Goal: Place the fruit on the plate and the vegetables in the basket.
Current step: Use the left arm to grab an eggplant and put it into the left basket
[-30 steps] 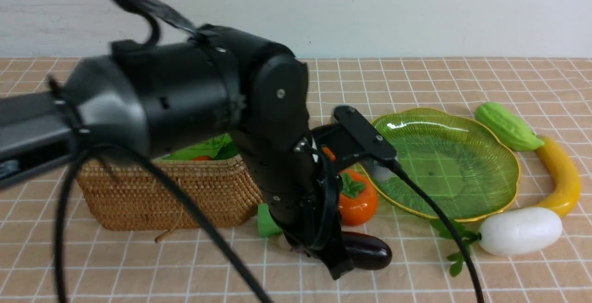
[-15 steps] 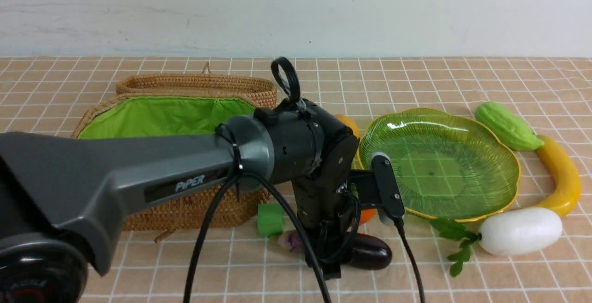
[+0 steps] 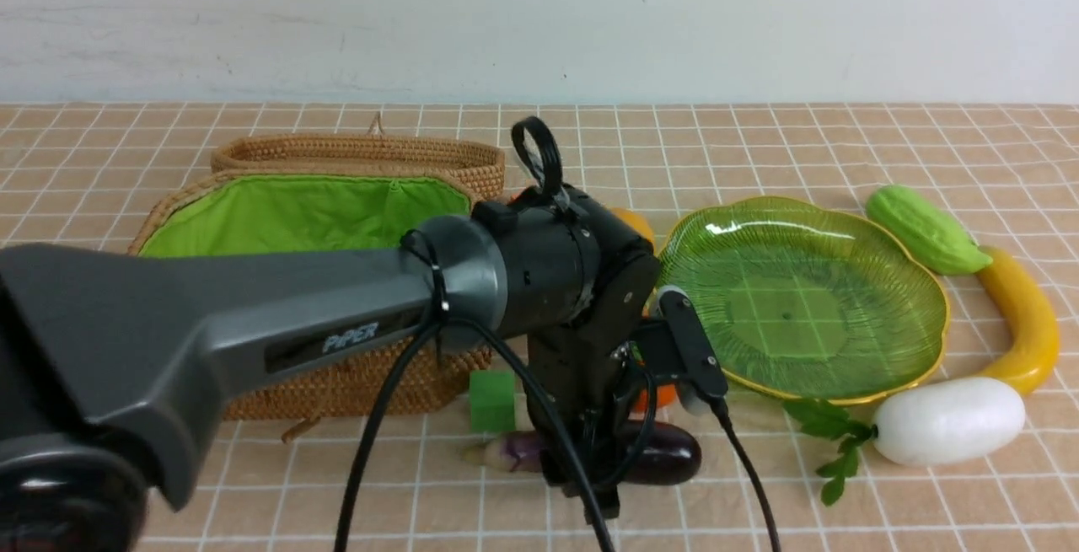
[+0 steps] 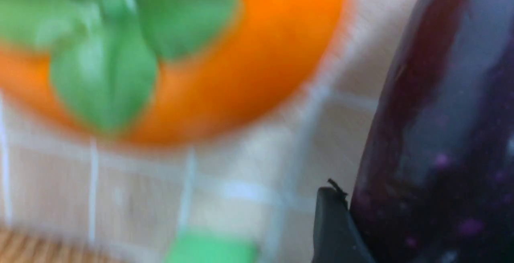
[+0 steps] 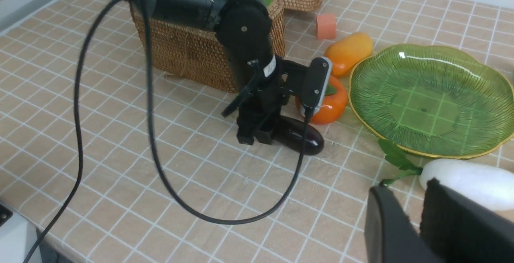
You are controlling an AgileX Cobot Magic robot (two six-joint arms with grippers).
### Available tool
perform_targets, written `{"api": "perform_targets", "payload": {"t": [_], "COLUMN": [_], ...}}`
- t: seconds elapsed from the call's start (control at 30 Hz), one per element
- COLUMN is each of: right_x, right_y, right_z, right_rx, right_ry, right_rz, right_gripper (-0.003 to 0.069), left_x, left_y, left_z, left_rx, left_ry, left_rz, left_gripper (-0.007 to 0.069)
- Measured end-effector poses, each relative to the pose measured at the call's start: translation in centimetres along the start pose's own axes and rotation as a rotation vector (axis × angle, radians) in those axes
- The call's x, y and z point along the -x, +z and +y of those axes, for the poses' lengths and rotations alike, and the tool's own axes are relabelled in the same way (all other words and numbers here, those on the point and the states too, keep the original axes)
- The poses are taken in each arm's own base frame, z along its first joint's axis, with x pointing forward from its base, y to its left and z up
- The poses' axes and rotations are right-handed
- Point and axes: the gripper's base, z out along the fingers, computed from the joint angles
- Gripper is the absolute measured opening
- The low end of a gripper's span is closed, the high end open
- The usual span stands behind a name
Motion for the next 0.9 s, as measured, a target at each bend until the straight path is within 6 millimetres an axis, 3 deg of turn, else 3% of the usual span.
{"api": "perform_targets", "payload": {"t": [0.07, 0.1, 0.13, 0.2, 0.23, 0.3, 0.33, 0.37, 0.47, 0.5, 0.7, 0.77, 0.87, 0.9], "right_x": [0.0, 0.0, 0.1, 0.3, 0.3, 0.4, 0.4, 0.4, 0.4, 0.4, 0.4, 0.4, 0.4, 0.4], "right_y": [0.0, 0.0, 0.0, 0.0, 0.0, 0.0, 0.0, 0.0, 0.0, 0.0, 0.0, 0.0, 0.0, 0.0], "right_z": [0.0, 0.0, 0.0, -0.1, -0.1, -0.1, -0.1, -0.1, -0.1, -0.1, -0.1, -0.1, -0.2, -0.2], "right_rx": [-0.001, -0.001, -0.003, -0.006, -0.007, -0.01, -0.01, -0.01, -0.01, -0.01, -0.009, -0.009, -0.019, -0.027], "right_ry": [0.0, 0.0, 0.0, 0.0, 0.0, 0.0, 0.0, 0.0, 0.0, 0.0, 0.0, 0.0, -0.004, -0.006], "right_rz": [-0.003, -0.004, -0.015, -0.029, -0.033, -0.049, -0.049, -0.049, -0.049, -0.049, -0.045, -0.045, -0.042, -0.041], "right_gripper": [0.0155, 0.0155, 0.0155, 0.0155, 0.0155, 0.0157, 0.0157, 0.0157, 0.0158, 0.0158, 0.0158, 0.0159, 0.0162, 0.0162], "left_x": [-0.2, -0.4, -0.8, -2.3, -2.5, -5.8, -7.2, -7.4, -9.9, -11.3, -13.2, -13.3, -13.4, -13.5], "left_y": [-4.4, -5.3, -8.6, -12.8, -13.2, -16.6, -17.0, -17.0, -15.5, -13.5, -9.2, -8.5, -9.0, -9.2], "left_z": [-0.6, -0.7, -0.9, -0.3, -0.2, 2.8, 4.4, 4.6, 8.0, 10.1, 12.8, 13.0, 12.8, 12.7], "left_rx": [0.024, 0.032, 0.068, 0.147, 0.162, 0.292, 0.339, 0.344, 0.389, 0.385, 0.343, 0.334, 0.334, 0.332], "left_ry": [-0.004, -0.006, -0.022, -0.069, -0.072, -0.166, -0.208, -0.214, -0.255, -0.247, -0.24, -0.251, -0.353, -0.378], "left_rz": [-0.043, -0.056, -0.115, -0.191, -0.195, -0.226, -0.218, -0.217, -0.151, -0.09, 0.003, 0.014, 0.0, -0.001], "left_gripper": [0.0372, 0.0372, 0.0372, 0.0372, 0.0372, 0.0372, 0.0372, 0.0372, 0.0372, 0.0372, 0.0372, 0.0427, 0.0603, 0.0623]}}
